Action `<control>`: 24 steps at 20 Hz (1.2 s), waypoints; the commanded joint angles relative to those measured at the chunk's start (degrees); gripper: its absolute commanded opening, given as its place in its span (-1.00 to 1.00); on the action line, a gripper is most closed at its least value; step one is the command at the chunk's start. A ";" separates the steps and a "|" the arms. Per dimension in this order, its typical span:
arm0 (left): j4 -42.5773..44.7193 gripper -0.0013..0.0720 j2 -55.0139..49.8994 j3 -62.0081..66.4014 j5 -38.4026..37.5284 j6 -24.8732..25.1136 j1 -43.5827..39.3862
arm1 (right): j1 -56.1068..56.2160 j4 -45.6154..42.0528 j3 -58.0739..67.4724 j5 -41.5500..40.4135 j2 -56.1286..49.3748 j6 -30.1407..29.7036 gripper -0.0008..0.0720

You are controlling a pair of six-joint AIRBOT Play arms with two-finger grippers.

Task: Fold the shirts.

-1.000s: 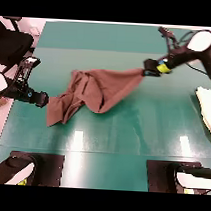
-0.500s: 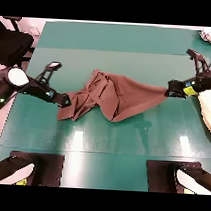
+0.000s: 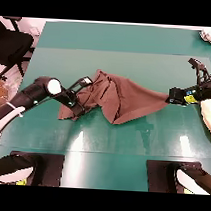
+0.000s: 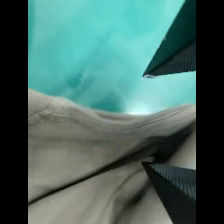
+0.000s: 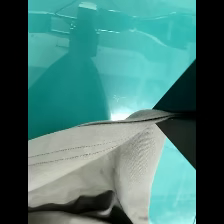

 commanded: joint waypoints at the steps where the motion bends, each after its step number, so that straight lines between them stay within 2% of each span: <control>1: 7.82 0.55 -3.15 0.00 4.11 -6.49 -1.92 | -0.02 0.07 -0.20 0.13 0.15 -0.79 -0.92; 2: 9.20 -0.14 -3.10 0.02 4.72 -8.72 -1.92 | -0.02 0.04 -0.20 0.33 0.15 -0.79 -0.92; 3: 9.27 -0.90 -3.10 0.07 4.72 -8.87 -1.92 | -0.04 0.04 -0.20 0.33 0.15 -1.01 -0.92; 8: 8.87 -0.91 -1.18 1.90 1.11 -8.74 -1.92 | -0.04 0.46 -0.13 0.11 0.17 -1.20 -0.92; 11: 11.47 -0.91 4.11 6.12 -0.04 -8.81 -1.90 | -0.07 1.05 0.04 -3.32 1.62 -1.14 -0.92; 13: 18.45 -0.92 8.96 10.14 -0.07 -10.51 -1.90 | -0.11 1.01 3.28 -4.85 3.67 -0.24 -0.92; 18: 42.93 -0.91 20.33 21.33 -0.15 -18.75 -0.63 | -4.48 0.81 20.17 -10.71 6.75 1.16 -0.93; 22: 43.56 -0.91 24.72 31.06 -2.84 -19.17 9.03 | -17.70 1.09 30.29 -9.42 6.54 1.38 -0.93; 24: 43.30 -0.91 24.72 35.47 -3.39 -18.93 11.50 | -22.77 3.93 33.66 -7.54 5.46 0.76 -0.92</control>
